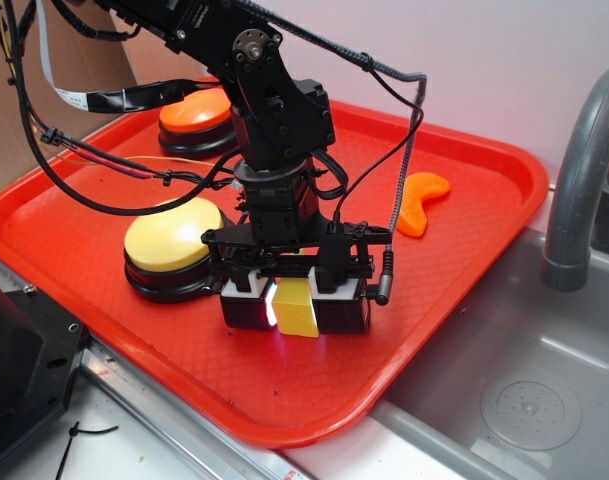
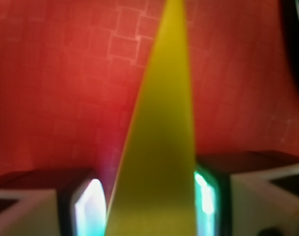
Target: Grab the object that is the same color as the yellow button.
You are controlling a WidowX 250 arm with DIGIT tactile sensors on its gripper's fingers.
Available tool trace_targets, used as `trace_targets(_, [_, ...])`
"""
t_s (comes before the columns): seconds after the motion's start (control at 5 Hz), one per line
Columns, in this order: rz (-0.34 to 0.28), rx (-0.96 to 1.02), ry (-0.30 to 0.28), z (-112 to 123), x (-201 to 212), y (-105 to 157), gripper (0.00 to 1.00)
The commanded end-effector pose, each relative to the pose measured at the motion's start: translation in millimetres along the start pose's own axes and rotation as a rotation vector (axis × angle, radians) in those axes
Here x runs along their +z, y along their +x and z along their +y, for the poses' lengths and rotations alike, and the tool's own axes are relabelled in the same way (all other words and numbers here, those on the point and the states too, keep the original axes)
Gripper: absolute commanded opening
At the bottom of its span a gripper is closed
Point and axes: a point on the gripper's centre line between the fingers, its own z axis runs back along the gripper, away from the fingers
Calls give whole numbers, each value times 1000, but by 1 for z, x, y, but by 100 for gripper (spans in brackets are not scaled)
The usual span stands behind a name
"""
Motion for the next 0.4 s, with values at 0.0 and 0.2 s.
trace_targets(0.0, [-82, -288, -24, 6, 46, 18, 0])
trace_targets(0.2, [-149, -483, 46, 19, 99, 32, 0])
